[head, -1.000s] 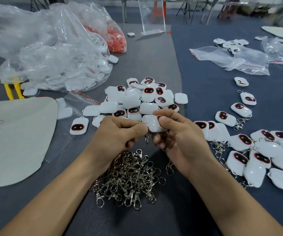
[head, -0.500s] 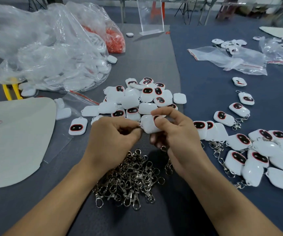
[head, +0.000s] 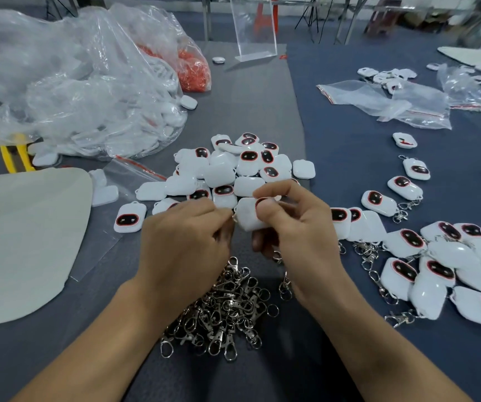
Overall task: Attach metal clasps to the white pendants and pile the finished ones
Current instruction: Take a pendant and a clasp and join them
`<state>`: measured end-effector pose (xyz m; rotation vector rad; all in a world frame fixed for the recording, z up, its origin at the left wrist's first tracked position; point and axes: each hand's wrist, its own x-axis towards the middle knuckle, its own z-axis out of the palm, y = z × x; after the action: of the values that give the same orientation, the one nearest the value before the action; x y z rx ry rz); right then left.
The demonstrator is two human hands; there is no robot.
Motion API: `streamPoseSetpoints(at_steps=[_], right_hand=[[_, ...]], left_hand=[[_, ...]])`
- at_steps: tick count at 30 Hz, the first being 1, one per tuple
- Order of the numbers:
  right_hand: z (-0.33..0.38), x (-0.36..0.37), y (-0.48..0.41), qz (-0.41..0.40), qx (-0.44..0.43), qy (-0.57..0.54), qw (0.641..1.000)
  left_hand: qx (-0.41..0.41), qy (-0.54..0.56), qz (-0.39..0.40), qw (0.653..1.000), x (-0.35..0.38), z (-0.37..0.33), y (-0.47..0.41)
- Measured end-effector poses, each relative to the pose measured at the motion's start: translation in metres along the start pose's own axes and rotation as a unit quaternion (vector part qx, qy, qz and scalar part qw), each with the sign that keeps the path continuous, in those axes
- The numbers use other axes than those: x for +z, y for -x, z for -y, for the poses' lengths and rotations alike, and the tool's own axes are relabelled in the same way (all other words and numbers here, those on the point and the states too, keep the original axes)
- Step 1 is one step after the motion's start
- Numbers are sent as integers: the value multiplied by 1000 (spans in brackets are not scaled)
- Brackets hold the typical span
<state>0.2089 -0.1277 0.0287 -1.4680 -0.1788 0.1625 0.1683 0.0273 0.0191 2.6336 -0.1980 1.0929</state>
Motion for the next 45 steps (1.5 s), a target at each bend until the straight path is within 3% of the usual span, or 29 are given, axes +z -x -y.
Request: streamPoseSetpoints(at_steps=[3, 8, 12, 15, 18, 22, 24, 27, 29, 32, 35, 38, 41, 45], right_hand=[[5, -1, -6, 3, 152, -175, 973], [2, -6, -12, 24, 180, -156, 971], [-1, -12, -14, -10, 83, -28, 996], [1, -28, -22, -89, -36, 131, 987], [4, -49, -29, -144, -109, 271, 945], [5, -67, -33, -149, -76, 482, 860], [7, -66, -33, -150, -101, 523, 833], [6, -48, -25, -154, -219, 520, 811], [-2, -25, -18, -86, -247, 524, 811], [-16, -1, -11, 47, -214, 536, 816], [-19, -1, -17, 109, -179, 529, 822], [-14, -5, -19, 96, -169, 522, 830], [-10, -12, -19, 7, -148, 507, 849], [-3, -26, -17, -48, -89, 545, 832]], left_hand=[[43, -23, -69, 996, -1, -3, -2], [48, -9, -63, 997, 2, -3, -1], [-29, 20, 24, 999, 4, -2, 0], [-88, 20, 73, 993, 7, 1, 1], [-119, -9, 45, 992, 11, 11, 0], [-176, -22, 93, 980, 14, 24, -1], [-192, -21, 128, 973, 13, 22, 0], [-198, -15, 145, 969, 12, 18, 0], [-189, -17, 146, 971, 11, 17, 0], [-183, -18, 141, 973, 12, 14, 1], [-156, -4, 122, 980, 12, 11, 0], [-98, 91, 126, 983, 7, 4, 0], [-81, 157, 216, 960, 3, -9, 3], [-38, 173, 318, 931, 5, -20, 5]])
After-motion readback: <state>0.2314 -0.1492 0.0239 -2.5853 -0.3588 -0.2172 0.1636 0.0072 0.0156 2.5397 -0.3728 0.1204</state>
